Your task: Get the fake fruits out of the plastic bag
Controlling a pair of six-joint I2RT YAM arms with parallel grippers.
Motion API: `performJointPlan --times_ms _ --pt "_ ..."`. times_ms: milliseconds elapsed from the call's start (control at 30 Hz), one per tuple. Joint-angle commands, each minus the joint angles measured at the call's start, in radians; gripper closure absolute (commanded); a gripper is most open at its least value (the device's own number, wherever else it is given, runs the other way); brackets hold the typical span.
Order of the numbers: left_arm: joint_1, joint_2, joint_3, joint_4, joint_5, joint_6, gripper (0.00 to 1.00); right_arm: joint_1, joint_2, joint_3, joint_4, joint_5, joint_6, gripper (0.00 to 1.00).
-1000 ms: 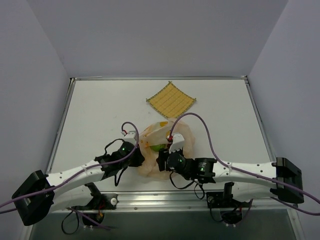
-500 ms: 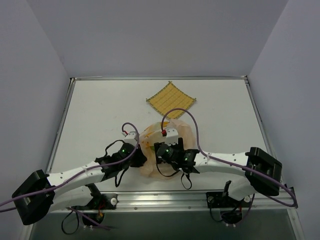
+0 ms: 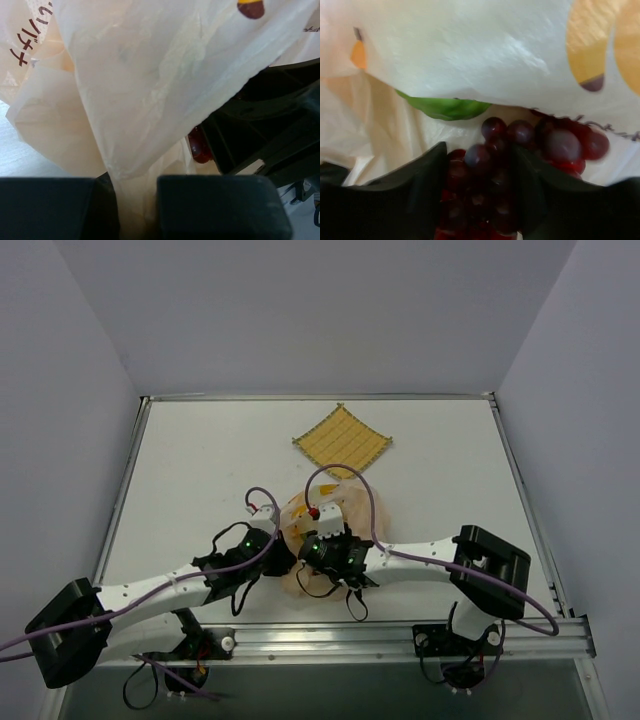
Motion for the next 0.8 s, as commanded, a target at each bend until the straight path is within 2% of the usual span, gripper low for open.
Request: performJointPlan --times_ms 0,33,67,167,433,600,767 --pt "-0.008 0.002 0.012 0.041 0.006 -0.02 0.98 0.015 -0.034 0.009 -0.018 0.003 0.05 0.65" --pt "-0.008 0.002 0.015 0.04 0.006 -0.02 0.98 0.013 -0.052 0.009 -0.02 0.011 0.046 0.72" --pt "-0.008 0.001 0.018 0.036 0.002 -0.017 0.98 0.015 -0.087 0.008 -0.018 0.014 0.034 0.84" --pt "-0.008 -0.017 0.041 0.0 -0.02 -0.001 0.98 0.015 -0.17 0.0 -0.018 0.02 0.02 0.99" --pt "-0.01 -0.011 0.047 0.003 0.005 -0.012 0.98 -0.016 -0.348 -0.03 -0.012 0.0 0.024 1.0" --pt "-0.01 -0.019 0.055 -0.003 0.0 -0.017 0.98 -0.02 -0.502 -0.057 0.074 -0.113 0.003 1.0" --pt "-0.01 -0.012 0.1 -0.013 -0.006 0.002 0.98 -0.016 -0.588 0.003 0.019 -0.239 -0.037 1.0"
